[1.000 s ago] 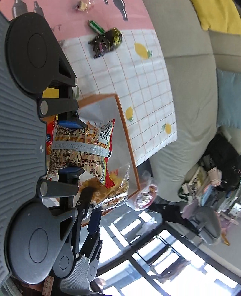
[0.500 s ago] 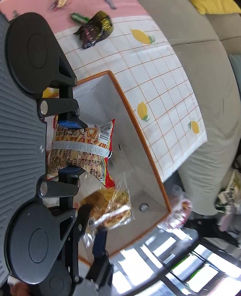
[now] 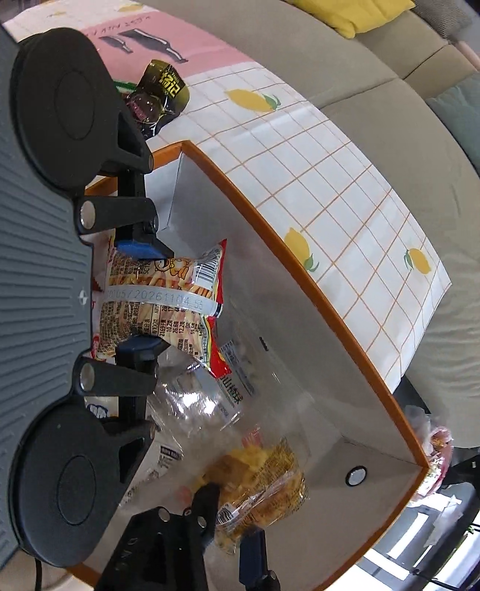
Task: Organize snacks
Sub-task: 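Open both tools to release the bags into the box, then move both open tools back toward the remaining snacks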
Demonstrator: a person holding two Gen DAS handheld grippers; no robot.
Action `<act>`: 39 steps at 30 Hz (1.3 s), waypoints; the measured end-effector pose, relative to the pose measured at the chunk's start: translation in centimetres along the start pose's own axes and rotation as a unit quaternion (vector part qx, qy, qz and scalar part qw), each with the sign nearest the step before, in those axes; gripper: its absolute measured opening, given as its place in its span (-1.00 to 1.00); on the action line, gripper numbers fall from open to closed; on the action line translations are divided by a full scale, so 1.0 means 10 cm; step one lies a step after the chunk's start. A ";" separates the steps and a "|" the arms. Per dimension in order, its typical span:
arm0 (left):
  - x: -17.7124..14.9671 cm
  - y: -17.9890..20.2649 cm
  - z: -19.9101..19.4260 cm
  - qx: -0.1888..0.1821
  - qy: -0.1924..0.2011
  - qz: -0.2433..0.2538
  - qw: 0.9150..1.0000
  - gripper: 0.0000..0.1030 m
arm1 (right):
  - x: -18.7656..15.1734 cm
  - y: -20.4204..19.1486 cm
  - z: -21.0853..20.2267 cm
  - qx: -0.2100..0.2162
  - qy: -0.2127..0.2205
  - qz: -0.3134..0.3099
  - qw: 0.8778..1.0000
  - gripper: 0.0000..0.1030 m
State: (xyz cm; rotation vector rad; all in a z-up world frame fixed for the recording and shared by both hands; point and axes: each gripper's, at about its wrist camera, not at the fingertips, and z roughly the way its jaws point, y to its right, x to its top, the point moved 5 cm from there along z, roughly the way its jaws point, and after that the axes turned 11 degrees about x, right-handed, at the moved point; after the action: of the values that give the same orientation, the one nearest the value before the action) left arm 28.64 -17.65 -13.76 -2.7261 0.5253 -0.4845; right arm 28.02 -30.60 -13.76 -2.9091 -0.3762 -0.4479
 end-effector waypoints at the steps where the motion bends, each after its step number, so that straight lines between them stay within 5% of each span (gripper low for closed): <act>1: 0.00 0.00 0.00 0.000 0.000 0.000 1.000 -0.01 | 0.00 0.01 0.03 -0.002 -0.006 0.002 1.000 -0.10; 8: 0.01 -0.01 -0.03 0.002 0.008 0.007 1.000 0.31 | -0.01 0.05 0.19 -0.009 -0.035 0.011 0.999 -0.09; 22: -0.01 -0.13 -0.31 -0.011 0.037 -0.001 0.999 0.37 | -0.02 0.01 0.22 -0.016 -0.050 0.021 0.998 0.05; 23: -0.01 -0.15 -0.34 -0.011 0.040 -0.003 0.999 0.37 | -0.02 -0.01 0.20 -0.019 -0.049 0.020 0.998 0.09; 25: -0.02 -0.17 -0.39 -0.013 0.044 -0.006 0.999 0.37 | 0.00 -0.03 0.14 -0.026 -0.038 0.018 0.999 0.48; 39: -0.17 -0.40 -0.85 -0.015 0.081 -0.022 0.996 0.37 | -0.03 -0.32 -0.52 -0.028 0.031 0.003 0.999 0.64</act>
State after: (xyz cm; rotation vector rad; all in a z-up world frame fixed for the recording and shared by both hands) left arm 25.04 -15.52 -5.12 -2.7474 0.5185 -0.7177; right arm 25.43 -28.74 -8.55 -2.9402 -0.3503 -0.5561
